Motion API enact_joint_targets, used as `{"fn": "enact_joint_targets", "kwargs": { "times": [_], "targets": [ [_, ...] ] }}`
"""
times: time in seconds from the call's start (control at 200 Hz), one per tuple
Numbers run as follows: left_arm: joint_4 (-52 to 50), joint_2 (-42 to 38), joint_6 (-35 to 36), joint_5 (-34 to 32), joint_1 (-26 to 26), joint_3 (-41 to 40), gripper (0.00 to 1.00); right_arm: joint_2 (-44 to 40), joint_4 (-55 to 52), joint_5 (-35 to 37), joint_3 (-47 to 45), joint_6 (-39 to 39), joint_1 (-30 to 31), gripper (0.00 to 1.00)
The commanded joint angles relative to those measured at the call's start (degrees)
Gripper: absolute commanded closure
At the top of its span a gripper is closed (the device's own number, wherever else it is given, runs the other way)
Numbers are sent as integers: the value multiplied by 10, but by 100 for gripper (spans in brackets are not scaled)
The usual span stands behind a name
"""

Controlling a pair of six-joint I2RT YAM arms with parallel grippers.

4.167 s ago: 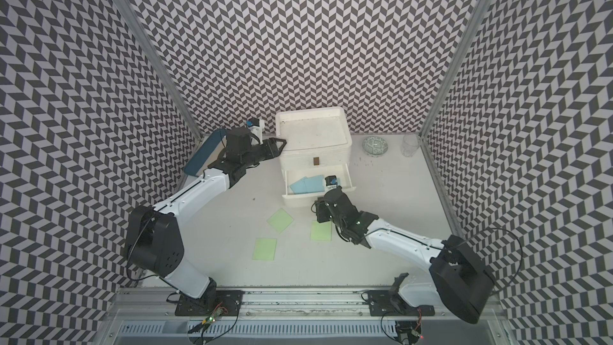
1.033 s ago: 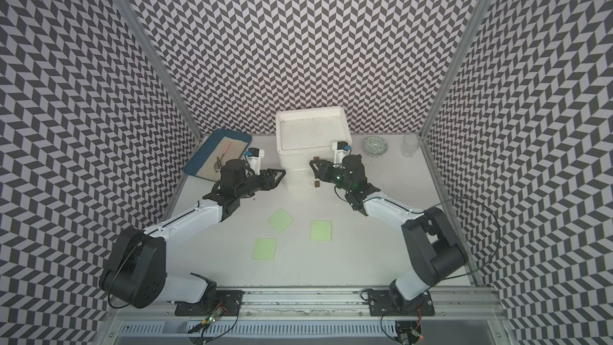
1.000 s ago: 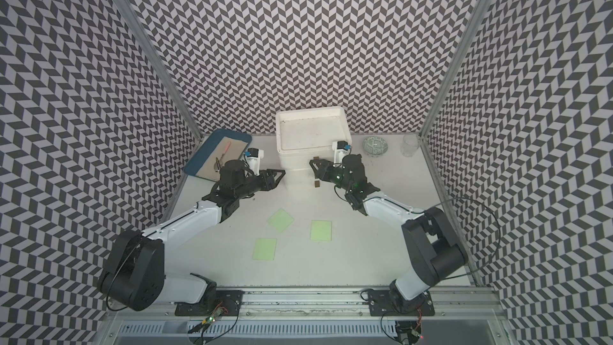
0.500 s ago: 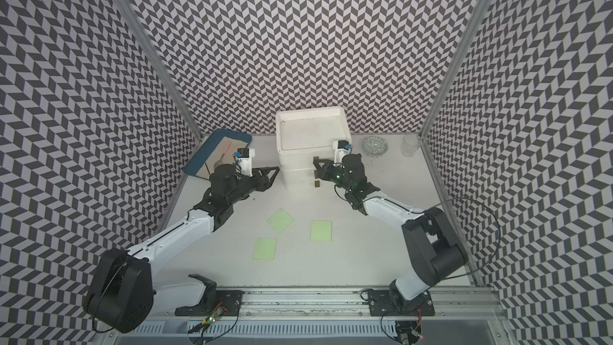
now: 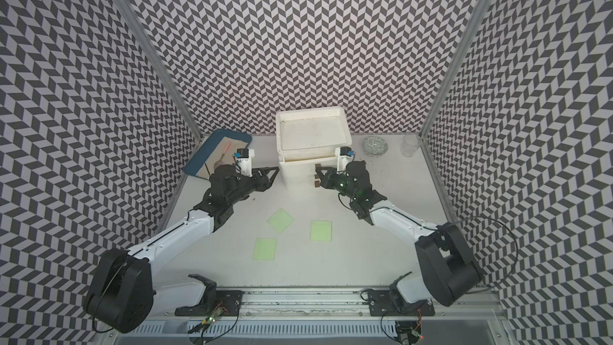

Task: Please put the sticky notes in the drawer by color
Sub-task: Open the drawer in the storage box.

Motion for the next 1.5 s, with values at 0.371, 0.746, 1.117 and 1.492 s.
{"fn": "enact_joint_targets", "kwargs": {
  "times": [0.371,0.746,1.117,1.492],
  "targets": [
    [24,-68,-16,-30,-7,-25,43,-179,-120,58,-109,5,95,100],
    [23,-76,-21,-33,-11,-28,43,-203,-145,57,-116,16,117,99],
    [22,-77,-22,-36,-24,-25,42,-202,-162,68,-78,0,130,95],
    [25,-72,-23,-38,-36,-24,42,-159,-149,65,-46,2,167,96]
  ]
}}
